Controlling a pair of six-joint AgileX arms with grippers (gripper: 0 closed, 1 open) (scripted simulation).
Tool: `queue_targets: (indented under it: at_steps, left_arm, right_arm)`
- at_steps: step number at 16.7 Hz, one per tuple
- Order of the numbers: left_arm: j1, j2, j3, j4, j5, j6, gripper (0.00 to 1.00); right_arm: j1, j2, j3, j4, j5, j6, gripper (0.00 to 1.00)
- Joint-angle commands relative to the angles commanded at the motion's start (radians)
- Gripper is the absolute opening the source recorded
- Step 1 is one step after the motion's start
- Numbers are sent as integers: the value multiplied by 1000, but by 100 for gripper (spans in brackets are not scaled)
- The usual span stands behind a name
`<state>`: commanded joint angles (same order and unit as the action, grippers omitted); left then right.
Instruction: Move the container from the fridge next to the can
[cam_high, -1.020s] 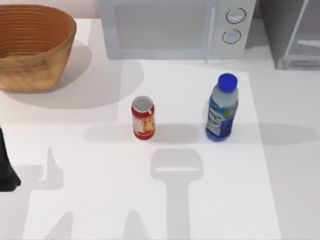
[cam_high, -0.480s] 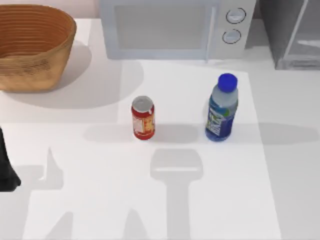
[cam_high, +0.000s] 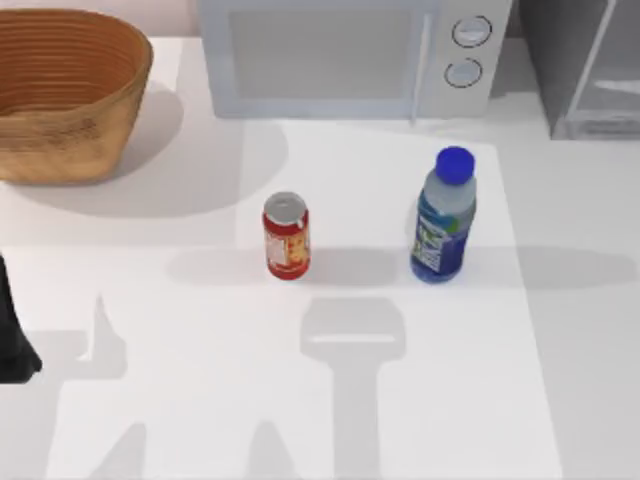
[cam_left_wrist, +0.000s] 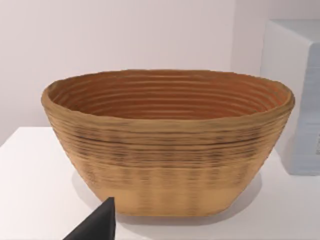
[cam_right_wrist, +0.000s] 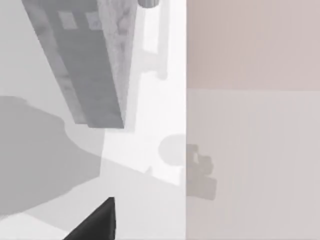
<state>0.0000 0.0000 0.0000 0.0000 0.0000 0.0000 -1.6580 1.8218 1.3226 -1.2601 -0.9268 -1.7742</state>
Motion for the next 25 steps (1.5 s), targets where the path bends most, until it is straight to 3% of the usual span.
queue_targets:
  at_steps: [15, 18, 25]
  left_arm:
    - [0, 0, 0, 0, 0, 0, 100]
    - [0, 0, 0, 0, 0, 0, 100]
    - [0, 0, 0, 0, 0, 0, 100]
  right_arm:
    - [662, 3, -21, 894, 161, 1059, 100]
    - [724, 4, -28, 969, 179, 1149, 100]
    - [733, -3, -43, 986, 194, 1169, 100]
